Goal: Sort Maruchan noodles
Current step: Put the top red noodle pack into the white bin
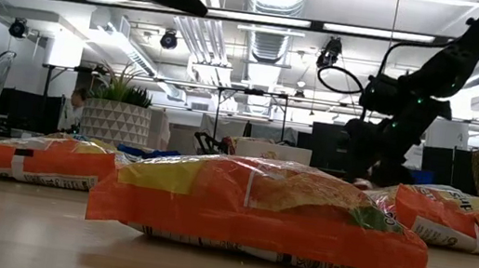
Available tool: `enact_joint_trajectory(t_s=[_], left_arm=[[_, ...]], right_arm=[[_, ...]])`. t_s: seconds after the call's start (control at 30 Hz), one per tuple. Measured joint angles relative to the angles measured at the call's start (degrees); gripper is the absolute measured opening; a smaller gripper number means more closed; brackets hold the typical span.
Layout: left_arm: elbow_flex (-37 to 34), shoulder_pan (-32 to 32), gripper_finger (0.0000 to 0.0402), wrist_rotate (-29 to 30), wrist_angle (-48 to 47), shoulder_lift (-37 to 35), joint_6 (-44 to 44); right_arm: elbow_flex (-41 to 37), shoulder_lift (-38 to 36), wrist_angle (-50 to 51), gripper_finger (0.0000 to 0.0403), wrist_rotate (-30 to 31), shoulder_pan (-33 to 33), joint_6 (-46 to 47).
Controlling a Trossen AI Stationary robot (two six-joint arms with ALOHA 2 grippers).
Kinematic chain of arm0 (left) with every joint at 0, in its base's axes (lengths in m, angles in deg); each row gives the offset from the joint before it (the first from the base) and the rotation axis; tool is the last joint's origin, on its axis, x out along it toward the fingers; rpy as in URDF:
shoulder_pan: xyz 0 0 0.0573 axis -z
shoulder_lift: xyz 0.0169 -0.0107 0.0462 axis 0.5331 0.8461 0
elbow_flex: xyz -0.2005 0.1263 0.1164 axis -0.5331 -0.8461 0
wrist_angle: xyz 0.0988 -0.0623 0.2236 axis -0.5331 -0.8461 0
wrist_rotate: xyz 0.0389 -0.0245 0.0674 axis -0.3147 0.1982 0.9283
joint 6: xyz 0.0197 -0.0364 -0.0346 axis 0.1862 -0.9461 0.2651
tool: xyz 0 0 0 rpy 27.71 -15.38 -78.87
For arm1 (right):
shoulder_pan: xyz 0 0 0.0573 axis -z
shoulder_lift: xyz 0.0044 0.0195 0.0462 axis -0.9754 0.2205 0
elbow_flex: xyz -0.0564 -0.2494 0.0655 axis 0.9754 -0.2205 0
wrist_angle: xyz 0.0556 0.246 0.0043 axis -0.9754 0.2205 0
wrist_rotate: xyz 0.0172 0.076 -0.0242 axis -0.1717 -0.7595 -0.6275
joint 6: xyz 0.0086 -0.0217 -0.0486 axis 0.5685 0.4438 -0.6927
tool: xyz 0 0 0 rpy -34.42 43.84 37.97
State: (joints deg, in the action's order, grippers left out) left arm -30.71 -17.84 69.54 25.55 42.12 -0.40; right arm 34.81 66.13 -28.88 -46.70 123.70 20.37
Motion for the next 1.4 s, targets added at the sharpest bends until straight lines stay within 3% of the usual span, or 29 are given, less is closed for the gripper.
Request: enact_joint_trajectory(t_s=[0.4,0.63,1.0,1.27,1.4], left_arm=[[0.0,0.04,0.0,-0.02,0.32,0.0,-0.06],[0.0,0.04,0.0,-0.02,1.78,-0.11,-2.18],[0.0,0.31,0.0,-0.09,1.85,-0.17,-8.23],[0.0,1.77,0.0,-0.22,1.85,0.09,-11.38],[0.0,2.51,0.0,-0.25,1.89,0.8,-12.17]], right_arm=[[0.09,-3.88,1.01,0.0021,-2.12,-0.02,-0.09],[0.09,-14.38,3.99,0.0009,-2.45,-0.3,1.0],[0.09,-32.29,6.97,0.0008,5.69,-8.33,5.41],[0.11,-35.73,8.72,0.0008,10.6,-13.42,12.4],[0.11,-33.49,13.6,0.0008,17.13,-13.44,15.47]])
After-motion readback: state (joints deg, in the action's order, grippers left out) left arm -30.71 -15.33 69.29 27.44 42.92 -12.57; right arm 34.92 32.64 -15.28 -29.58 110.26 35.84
